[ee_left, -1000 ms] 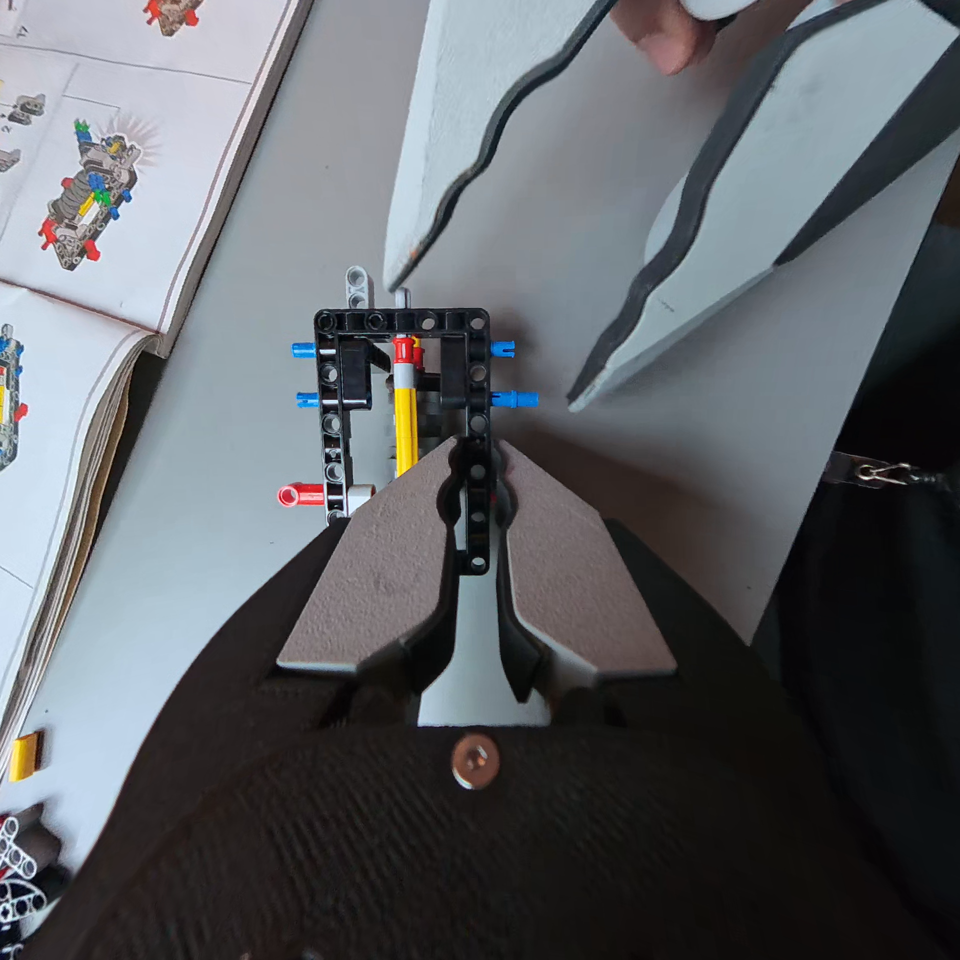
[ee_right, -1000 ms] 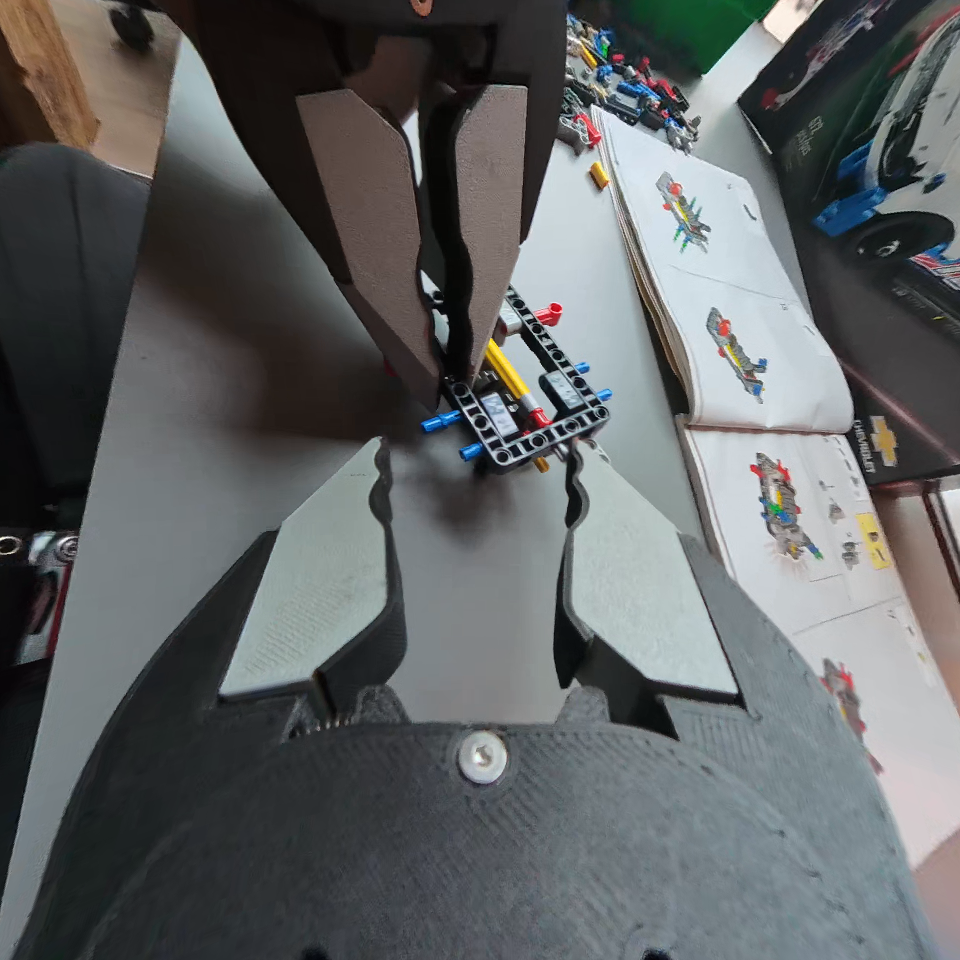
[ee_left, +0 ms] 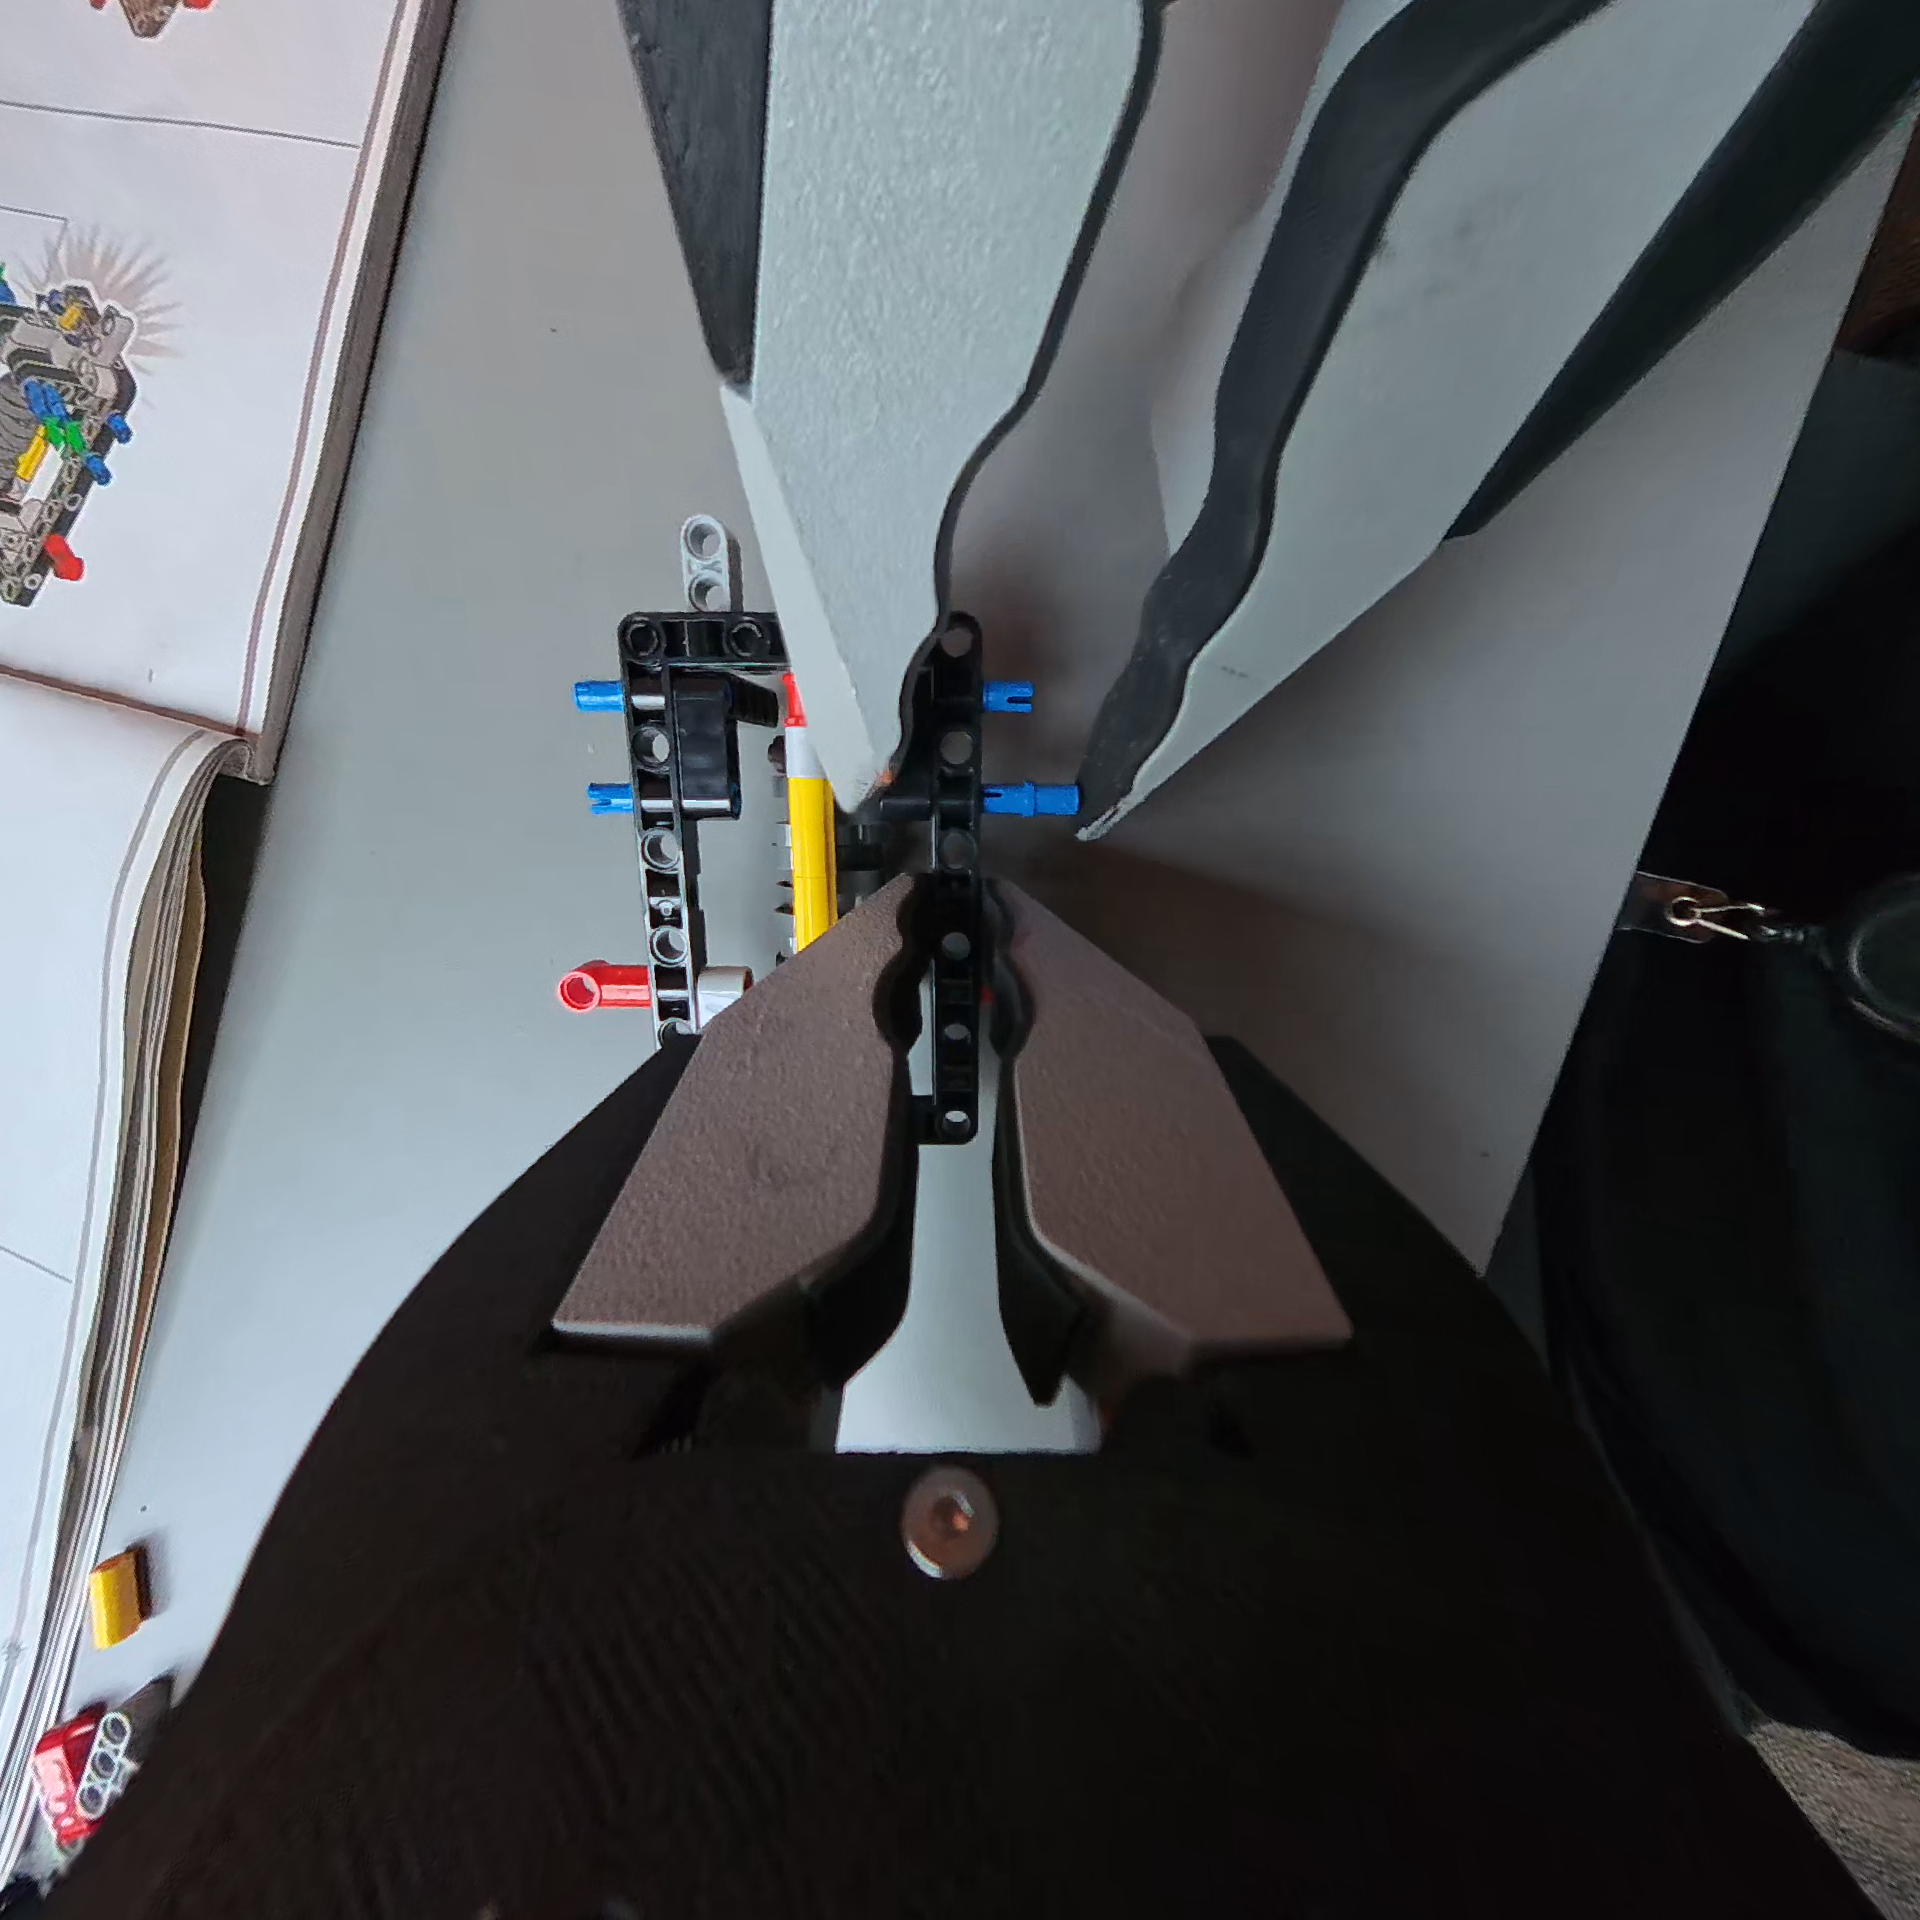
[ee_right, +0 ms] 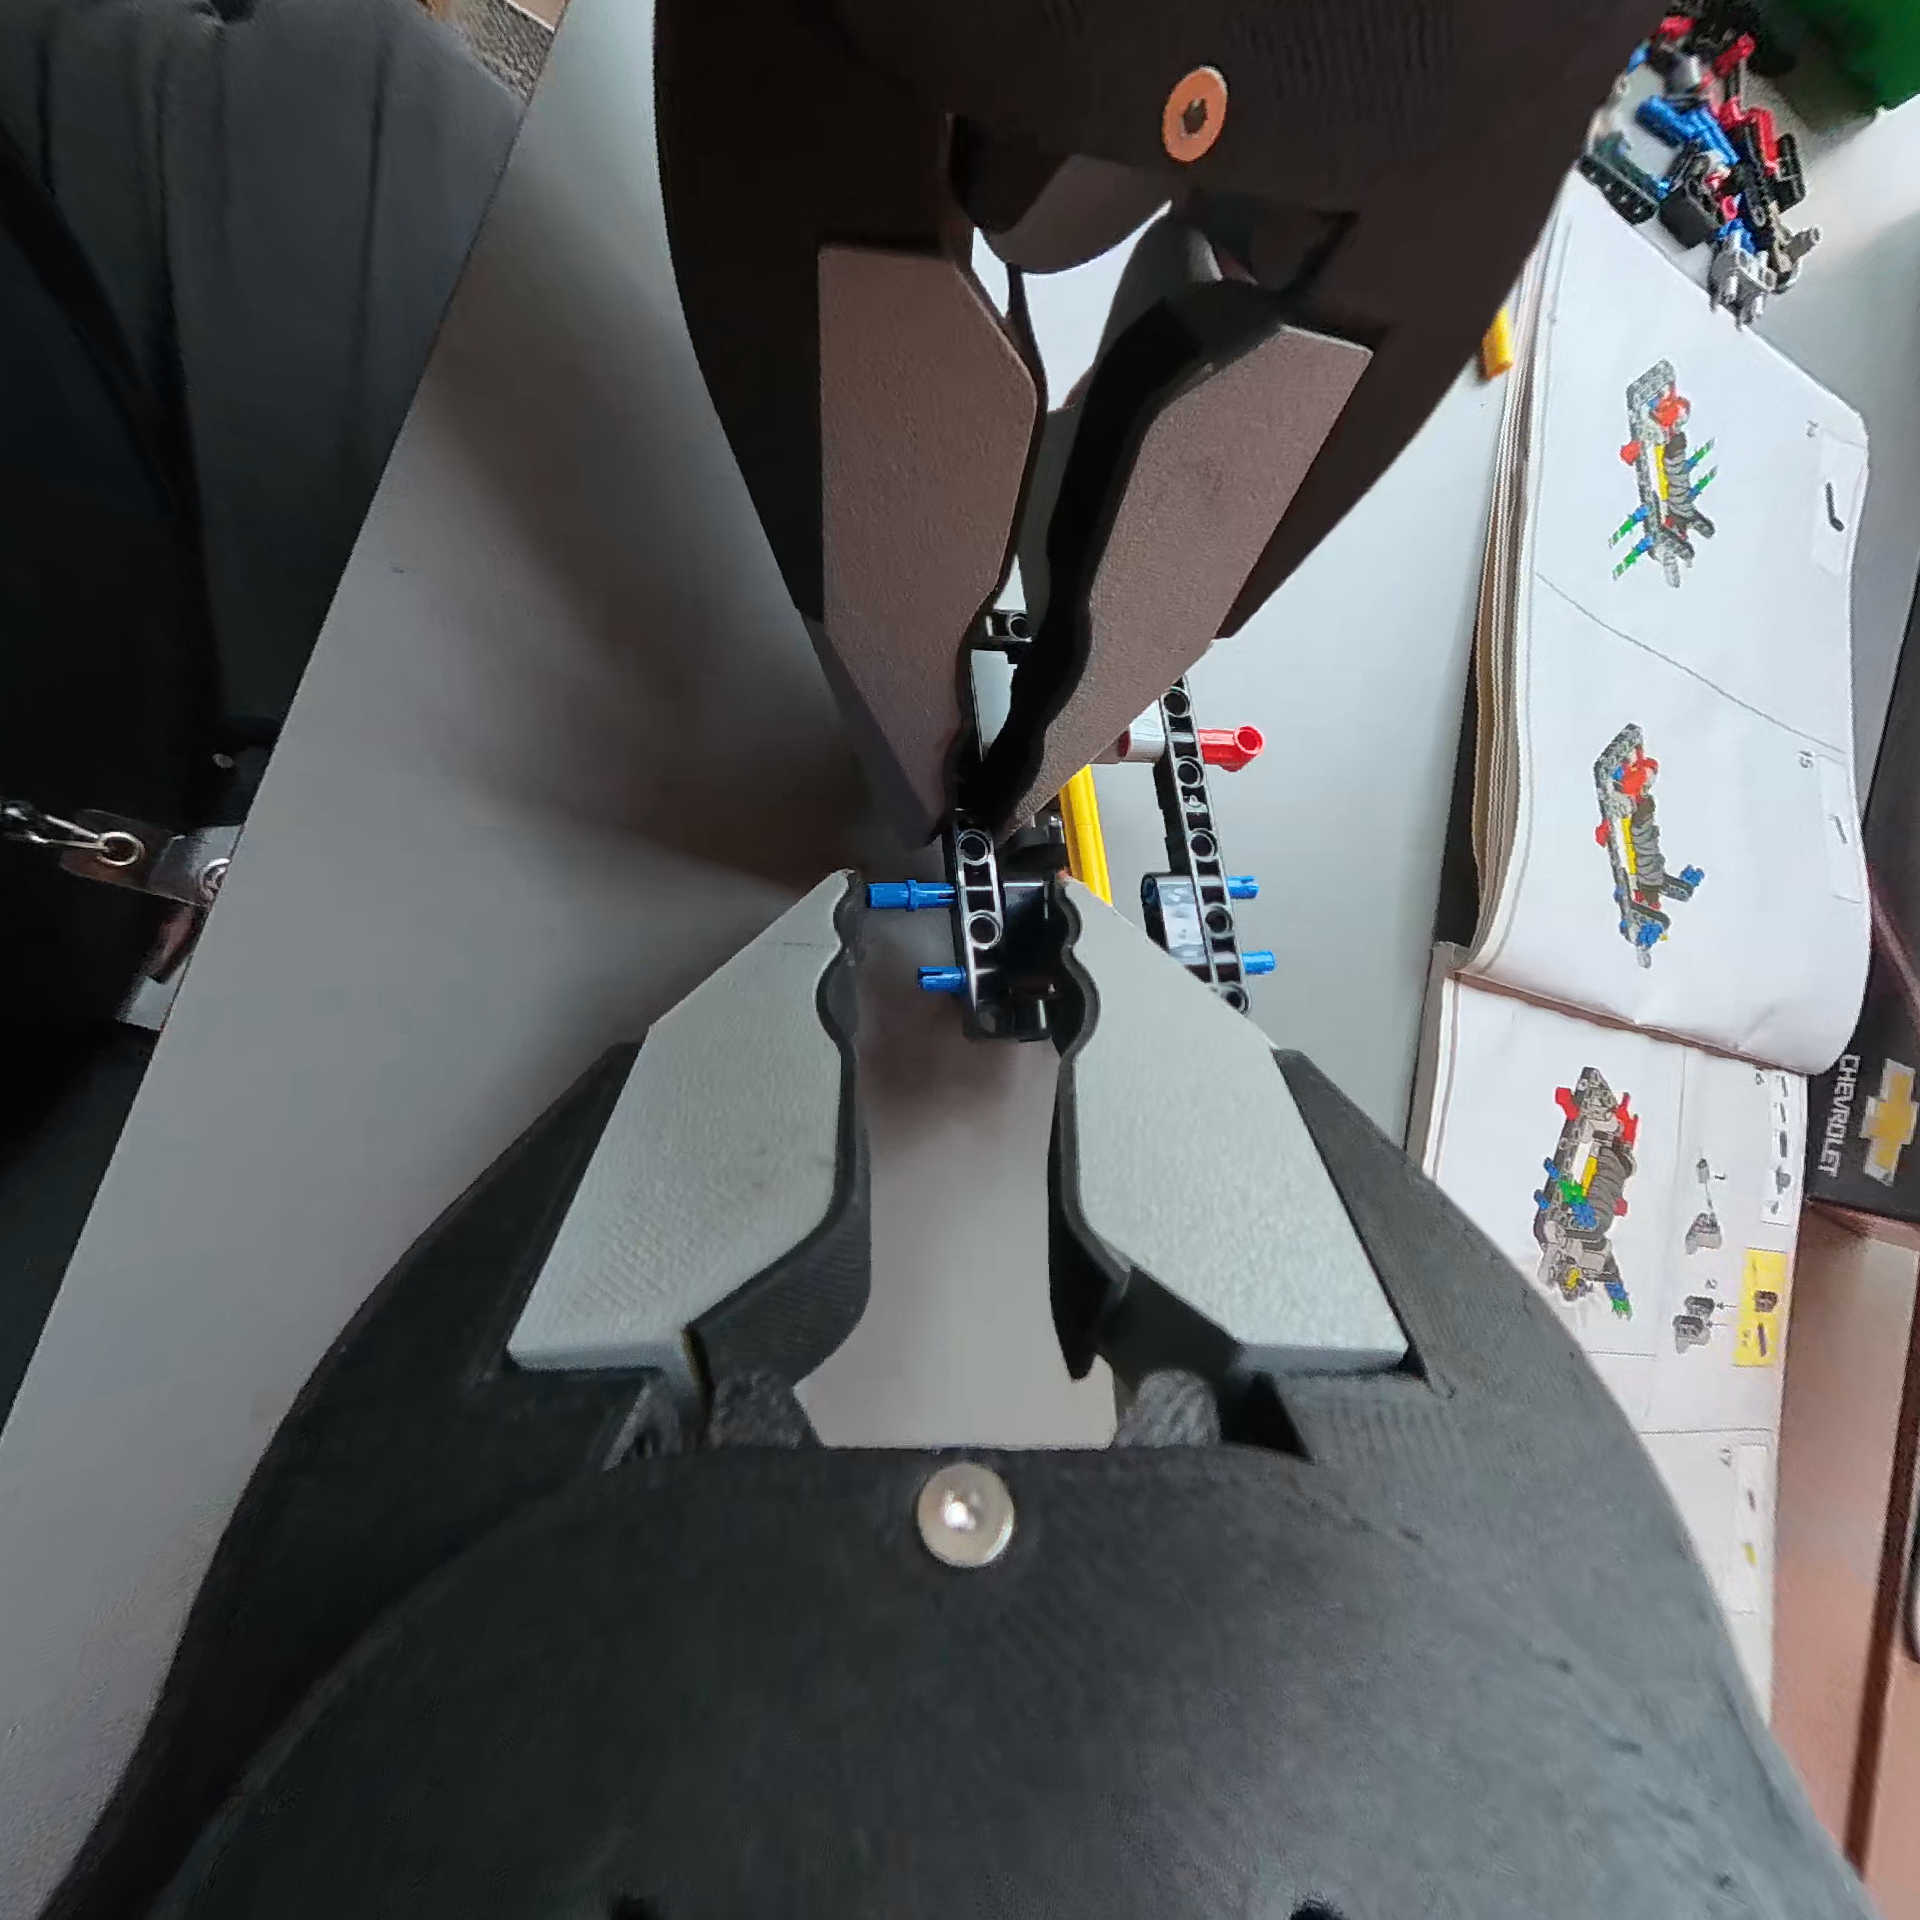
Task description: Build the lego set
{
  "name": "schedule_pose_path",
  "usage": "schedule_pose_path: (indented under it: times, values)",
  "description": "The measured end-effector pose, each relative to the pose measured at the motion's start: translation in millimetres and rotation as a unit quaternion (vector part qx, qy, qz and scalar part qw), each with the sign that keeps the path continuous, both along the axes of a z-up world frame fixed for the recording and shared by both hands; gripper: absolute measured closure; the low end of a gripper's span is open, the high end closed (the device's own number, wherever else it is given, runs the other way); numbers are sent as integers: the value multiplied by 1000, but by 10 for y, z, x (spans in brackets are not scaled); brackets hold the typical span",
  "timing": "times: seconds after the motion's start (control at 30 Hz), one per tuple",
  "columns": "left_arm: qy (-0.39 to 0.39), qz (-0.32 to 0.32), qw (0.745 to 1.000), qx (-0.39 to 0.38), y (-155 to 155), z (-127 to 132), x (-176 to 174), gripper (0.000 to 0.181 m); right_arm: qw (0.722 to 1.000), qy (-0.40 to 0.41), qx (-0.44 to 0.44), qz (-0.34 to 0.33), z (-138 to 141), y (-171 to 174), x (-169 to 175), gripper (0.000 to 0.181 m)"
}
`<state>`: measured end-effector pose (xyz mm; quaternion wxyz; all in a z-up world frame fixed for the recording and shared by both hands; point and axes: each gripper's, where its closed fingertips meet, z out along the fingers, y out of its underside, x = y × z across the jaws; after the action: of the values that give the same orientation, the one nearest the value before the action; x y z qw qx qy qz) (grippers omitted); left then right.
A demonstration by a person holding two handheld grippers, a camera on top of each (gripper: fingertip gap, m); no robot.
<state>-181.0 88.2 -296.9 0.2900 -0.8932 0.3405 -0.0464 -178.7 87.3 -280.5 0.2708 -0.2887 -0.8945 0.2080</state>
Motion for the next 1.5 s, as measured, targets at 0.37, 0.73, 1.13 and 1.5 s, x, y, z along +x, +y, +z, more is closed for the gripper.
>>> schedule_pose_path:
  times: [0.37,0.73,1.13,1.5]
  values:
    - [-6,3,1000,0,-1,2,-12,175,999,-3,-31,-13,23,18,-8,147]
    - [-3,3,1000,2,1,3,-4,175,999,-7,-39,-12,43,16,15,151]
    - [2,-5,1000,11,4,33,30,175,997,-32,-68,17,52,5,56,152]
    - [-28,8,1000,9,-9,42,48,175,995,-25,-94,14,50,-13,68,153]
